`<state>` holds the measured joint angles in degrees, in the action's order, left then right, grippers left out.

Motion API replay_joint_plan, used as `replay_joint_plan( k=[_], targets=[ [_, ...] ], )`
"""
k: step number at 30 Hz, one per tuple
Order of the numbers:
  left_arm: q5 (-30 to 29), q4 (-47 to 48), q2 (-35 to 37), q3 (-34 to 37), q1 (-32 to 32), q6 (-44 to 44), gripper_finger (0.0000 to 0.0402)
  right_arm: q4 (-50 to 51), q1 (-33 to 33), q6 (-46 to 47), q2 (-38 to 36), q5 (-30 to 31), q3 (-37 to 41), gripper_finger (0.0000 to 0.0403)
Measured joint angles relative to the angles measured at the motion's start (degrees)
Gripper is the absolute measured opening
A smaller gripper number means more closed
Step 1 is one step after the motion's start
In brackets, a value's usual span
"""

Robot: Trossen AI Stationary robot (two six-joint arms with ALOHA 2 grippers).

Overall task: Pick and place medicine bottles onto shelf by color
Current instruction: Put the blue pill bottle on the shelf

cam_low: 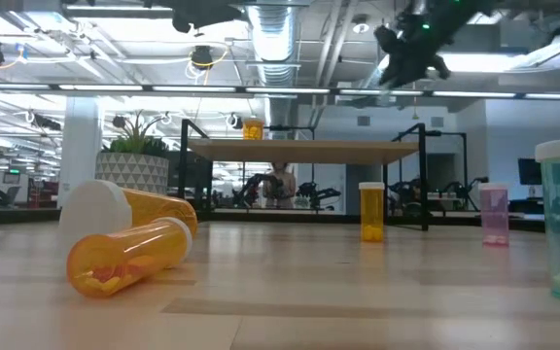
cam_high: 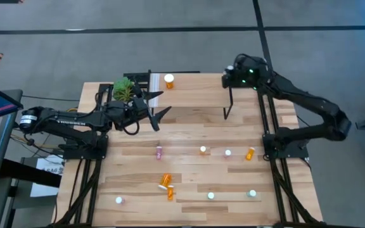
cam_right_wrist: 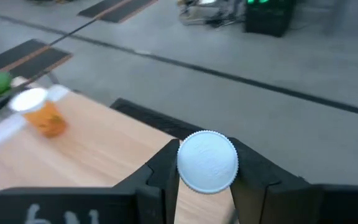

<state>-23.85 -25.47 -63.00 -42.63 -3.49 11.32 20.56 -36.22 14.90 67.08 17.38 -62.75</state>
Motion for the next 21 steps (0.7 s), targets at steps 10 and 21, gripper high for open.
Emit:
replay_joint_plan(
  k=[10,21],
  targets=[
    [-5.4,4.8,4.8,1.9,-1.1,-0.5,0.0316,-2.8,2.3,-9.1,15.0,-9.6,-13.5,0.0133],
    [3.3,2.8,11.5,7.9,-7.9,-6.6,0.0316,-0.7,3.0,-13.5,31.2,-19.1,-27.9,0.0134]
  ],
)
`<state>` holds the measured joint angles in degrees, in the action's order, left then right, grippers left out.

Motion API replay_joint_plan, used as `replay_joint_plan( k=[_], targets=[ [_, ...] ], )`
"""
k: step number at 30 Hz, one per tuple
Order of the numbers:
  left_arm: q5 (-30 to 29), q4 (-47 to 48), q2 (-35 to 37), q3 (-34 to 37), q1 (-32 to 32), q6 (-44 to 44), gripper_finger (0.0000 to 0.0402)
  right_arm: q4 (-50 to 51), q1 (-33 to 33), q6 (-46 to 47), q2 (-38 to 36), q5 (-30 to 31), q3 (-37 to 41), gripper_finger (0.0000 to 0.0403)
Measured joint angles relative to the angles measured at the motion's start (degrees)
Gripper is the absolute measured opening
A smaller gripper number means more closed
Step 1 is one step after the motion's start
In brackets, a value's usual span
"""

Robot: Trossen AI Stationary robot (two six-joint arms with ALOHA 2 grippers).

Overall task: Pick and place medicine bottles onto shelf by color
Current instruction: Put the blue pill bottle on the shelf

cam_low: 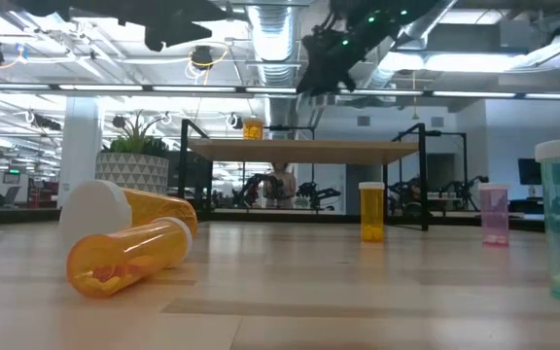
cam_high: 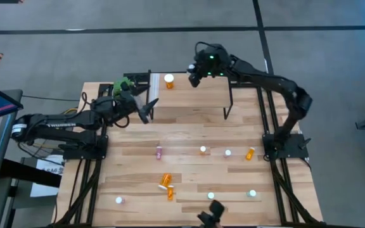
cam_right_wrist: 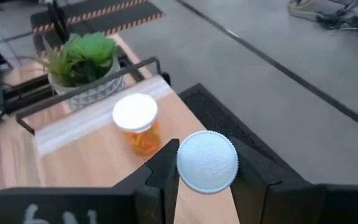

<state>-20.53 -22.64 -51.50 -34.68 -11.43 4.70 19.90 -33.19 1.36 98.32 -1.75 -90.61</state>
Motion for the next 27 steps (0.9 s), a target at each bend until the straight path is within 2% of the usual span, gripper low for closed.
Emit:
replay_joint_plan(
  k=[6,13,27],
  targets=[
    [-0.2,1.6,0.7,0.4,-0.4,-0.5,0.0316,1.4,0.2,-0.9,6.0,-3.0,-3.5,0.0134],
    [-0.8,2.6,0.6,0.4,-0.5,-1.4,0.0316,4.2,0.4,-3.6,9.8,-3.1,-5.3,0.0134],
    [-0.7,3.4,0.6,0.4,-0.5,-2.2,0.0316,5.4,0.4,-4.9,10.9,-3.0,-5.3,0.0134]
  ],
)
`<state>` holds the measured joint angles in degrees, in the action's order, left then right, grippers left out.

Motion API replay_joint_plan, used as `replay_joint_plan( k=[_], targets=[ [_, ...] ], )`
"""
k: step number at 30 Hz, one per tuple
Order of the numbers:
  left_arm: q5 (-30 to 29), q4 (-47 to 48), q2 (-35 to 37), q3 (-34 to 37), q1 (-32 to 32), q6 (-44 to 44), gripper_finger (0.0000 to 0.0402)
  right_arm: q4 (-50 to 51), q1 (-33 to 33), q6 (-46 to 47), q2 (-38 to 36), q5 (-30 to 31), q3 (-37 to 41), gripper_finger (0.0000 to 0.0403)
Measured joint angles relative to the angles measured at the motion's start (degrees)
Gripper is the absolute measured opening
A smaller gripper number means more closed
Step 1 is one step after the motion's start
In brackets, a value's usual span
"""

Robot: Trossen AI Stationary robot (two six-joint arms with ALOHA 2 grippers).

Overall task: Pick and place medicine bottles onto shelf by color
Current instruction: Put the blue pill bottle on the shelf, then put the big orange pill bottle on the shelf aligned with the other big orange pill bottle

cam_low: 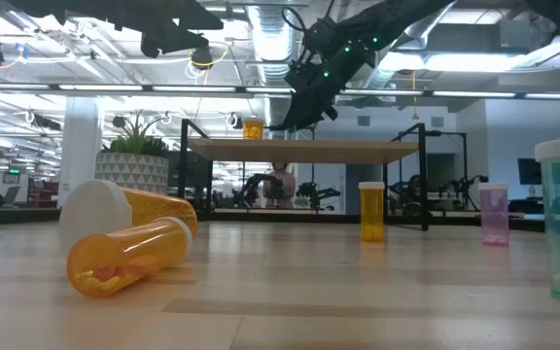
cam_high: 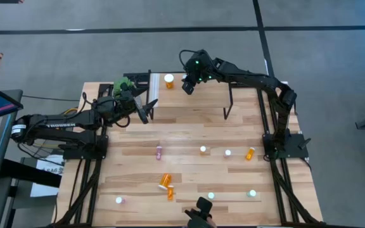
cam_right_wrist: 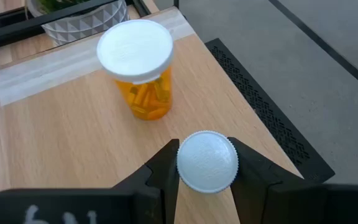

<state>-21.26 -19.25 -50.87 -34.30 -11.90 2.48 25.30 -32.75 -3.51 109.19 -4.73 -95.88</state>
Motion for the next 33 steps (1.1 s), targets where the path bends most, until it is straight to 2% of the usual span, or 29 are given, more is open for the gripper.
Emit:
replay_joint_plan(
  k=[9,25,33],
  targets=[
    [0.0,0.1,0.0,0.0,0.0,-0.2,0.0316,-0.5,0.1,0.2,0.8,0.0,0.1,0.0145],
    [0.0,0.1,0.0,0.0,0.0,-0.2,0.0316,-0.3,0.5,0.5,0.8,0.1,0.1,0.0221],
    [0.0,0.7,0.0,0.0,0.0,-0.3,0.0316,6.8,0.0,0.6,-4.1,0.4,0.1,0.023]
  ],
)
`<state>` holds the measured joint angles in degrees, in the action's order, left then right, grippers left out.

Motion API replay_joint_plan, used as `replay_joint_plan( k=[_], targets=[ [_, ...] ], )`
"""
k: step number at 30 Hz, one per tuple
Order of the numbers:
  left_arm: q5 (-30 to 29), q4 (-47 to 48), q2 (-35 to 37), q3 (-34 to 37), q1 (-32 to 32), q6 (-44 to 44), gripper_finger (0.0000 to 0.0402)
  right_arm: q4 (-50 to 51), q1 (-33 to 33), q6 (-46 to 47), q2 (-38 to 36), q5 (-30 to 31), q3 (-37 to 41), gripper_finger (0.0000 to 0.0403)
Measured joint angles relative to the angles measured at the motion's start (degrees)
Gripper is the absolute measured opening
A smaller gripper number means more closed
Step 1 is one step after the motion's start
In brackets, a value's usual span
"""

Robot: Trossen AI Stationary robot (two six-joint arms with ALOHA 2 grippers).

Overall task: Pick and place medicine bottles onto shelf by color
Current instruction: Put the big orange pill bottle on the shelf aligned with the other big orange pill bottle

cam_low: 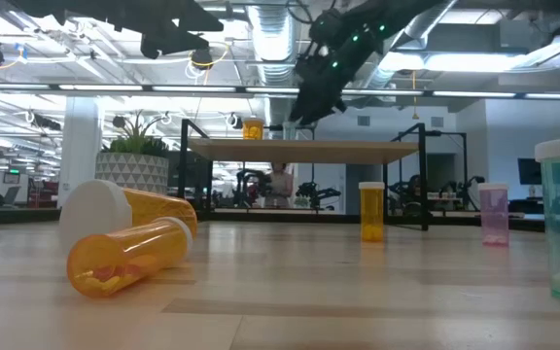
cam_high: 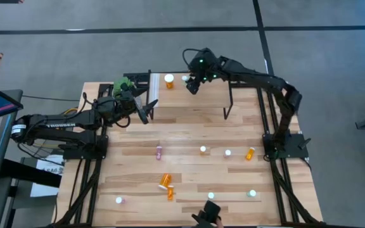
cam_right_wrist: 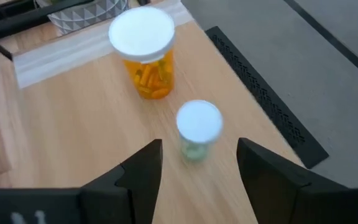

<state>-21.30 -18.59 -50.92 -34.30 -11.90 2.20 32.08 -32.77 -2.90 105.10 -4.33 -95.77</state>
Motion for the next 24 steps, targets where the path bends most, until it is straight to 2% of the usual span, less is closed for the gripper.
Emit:
replay_joint_plan(
  k=[4,7,10,16,24],
  targets=[
    [0.1,0.0,0.0,0.0,0.0,-0.1,0.0316,5.3,0.7,-0.1,-4.0,2.0,-0.1,0.023],
    [3.7,0.6,0.0,0.0,0.0,-0.2,0.0316,10.0,2.5,-0.2,-6.9,2.6,0.7,0.023],
    [7.6,0.7,0.0,0.0,0.1,-2.1,0.0316,10.6,5.3,0.1,-11.1,4.8,4.6,0.023],
    [7.5,1.2,-1.9,-0.1,2.8,-5.4,0.0316,3.7,11.8,2.9,-23.6,13.0,21.1,0.023],
    [5.9,2.1,-11.1,-0.6,11.6,-9.7,0.0316,-16.5,19.8,9.2,-41.8,13.7,45.6,0.023]
  ],
)
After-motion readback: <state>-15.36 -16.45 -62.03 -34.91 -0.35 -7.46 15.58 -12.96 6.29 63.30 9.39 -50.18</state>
